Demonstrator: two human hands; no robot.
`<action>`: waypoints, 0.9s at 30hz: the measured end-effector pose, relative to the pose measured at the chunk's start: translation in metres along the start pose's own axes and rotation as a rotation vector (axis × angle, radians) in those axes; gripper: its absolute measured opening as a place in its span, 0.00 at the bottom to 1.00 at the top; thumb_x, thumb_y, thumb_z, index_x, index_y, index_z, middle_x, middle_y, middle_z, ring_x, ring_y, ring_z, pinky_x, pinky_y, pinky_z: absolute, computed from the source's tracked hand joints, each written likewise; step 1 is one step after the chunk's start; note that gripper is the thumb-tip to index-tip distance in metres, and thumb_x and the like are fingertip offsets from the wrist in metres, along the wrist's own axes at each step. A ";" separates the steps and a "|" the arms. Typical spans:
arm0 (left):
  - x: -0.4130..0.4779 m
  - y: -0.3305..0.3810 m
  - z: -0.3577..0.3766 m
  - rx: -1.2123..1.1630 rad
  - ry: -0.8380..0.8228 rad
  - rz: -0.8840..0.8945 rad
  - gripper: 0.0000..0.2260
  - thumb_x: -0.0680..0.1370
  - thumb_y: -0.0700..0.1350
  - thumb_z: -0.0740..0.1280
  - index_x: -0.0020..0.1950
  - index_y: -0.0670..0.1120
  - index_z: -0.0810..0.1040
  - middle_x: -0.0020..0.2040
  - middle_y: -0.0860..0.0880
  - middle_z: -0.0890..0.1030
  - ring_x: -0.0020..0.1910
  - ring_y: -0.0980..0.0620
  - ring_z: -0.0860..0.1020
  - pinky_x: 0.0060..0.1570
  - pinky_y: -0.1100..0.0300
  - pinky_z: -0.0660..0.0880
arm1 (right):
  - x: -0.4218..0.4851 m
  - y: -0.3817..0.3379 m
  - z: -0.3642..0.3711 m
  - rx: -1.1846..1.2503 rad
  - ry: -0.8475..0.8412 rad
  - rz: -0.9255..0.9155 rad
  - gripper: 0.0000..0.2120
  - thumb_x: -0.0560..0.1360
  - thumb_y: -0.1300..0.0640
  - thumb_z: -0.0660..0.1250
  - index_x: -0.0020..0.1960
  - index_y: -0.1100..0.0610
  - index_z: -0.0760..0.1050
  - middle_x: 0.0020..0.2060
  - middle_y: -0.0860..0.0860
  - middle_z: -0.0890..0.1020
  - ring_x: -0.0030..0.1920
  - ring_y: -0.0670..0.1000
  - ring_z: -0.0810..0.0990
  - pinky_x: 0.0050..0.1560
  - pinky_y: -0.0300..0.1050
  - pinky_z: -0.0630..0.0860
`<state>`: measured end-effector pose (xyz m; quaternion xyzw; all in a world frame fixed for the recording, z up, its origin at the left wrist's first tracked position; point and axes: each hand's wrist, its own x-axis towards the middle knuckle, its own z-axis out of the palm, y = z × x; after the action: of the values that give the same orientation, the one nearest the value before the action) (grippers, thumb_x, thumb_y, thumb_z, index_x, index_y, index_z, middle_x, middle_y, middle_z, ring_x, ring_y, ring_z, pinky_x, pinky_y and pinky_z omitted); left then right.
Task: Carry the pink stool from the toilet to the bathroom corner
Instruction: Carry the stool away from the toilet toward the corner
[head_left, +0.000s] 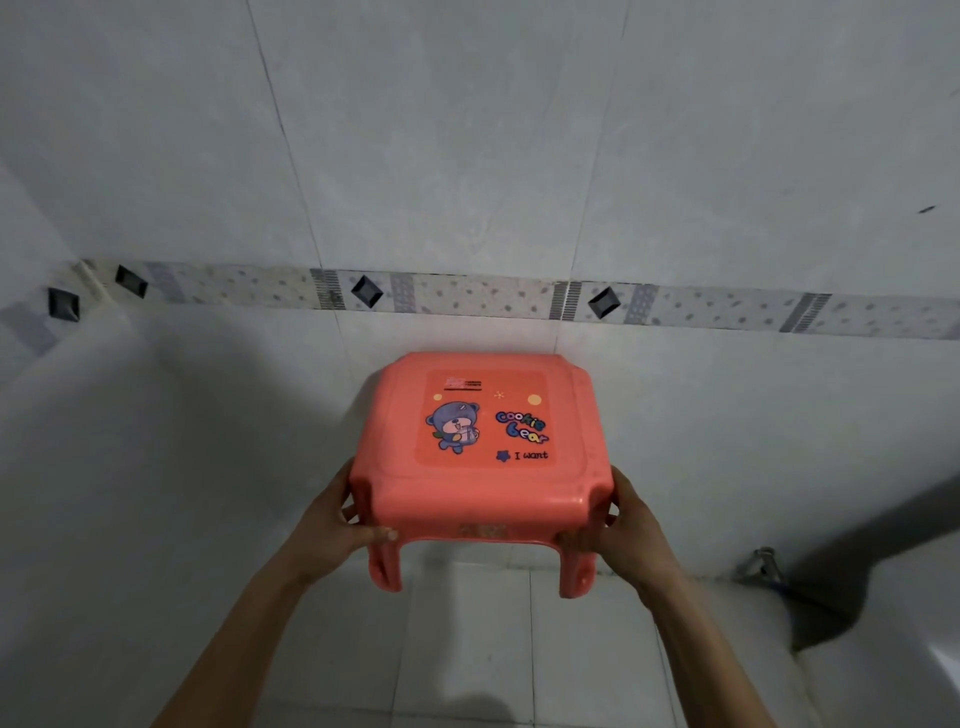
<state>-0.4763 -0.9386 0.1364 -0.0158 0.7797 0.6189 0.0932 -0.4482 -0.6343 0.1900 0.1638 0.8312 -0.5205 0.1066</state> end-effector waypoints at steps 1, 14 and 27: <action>0.000 -0.001 0.000 0.001 -0.001 0.001 0.53 0.49 0.44 0.76 0.72 0.47 0.59 0.64 0.44 0.73 0.53 0.57 0.75 0.38 0.74 0.74 | 0.001 0.001 0.000 -0.002 0.002 0.002 0.43 0.61 0.63 0.75 0.71 0.51 0.59 0.62 0.54 0.76 0.60 0.58 0.75 0.58 0.59 0.75; 0.001 -0.016 0.003 -0.018 0.003 -0.015 0.53 0.48 0.46 0.76 0.72 0.48 0.59 0.64 0.45 0.73 0.54 0.56 0.75 0.40 0.72 0.76 | 0.006 0.015 0.007 0.009 -0.014 0.005 0.42 0.62 0.65 0.75 0.71 0.52 0.59 0.59 0.52 0.76 0.54 0.52 0.74 0.56 0.55 0.75; 0.006 -0.036 0.006 -0.036 0.014 -0.051 0.54 0.48 0.46 0.77 0.72 0.50 0.59 0.67 0.44 0.72 0.62 0.44 0.74 0.45 0.65 0.77 | 0.015 0.033 0.017 0.013 0.017 0.011 0.44 0.60 0.62 0.76 0.71 0.49 0.59 0.62 0.53 0.76 0.60 0.57 0.75 0.58 0.59 0.75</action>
<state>-0.4760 -0.9411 0.1001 -0.0417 0.7683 0.6304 0.1030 -0.4491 -0.6339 0.1499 0.1737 0.8276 -0.5240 0.1015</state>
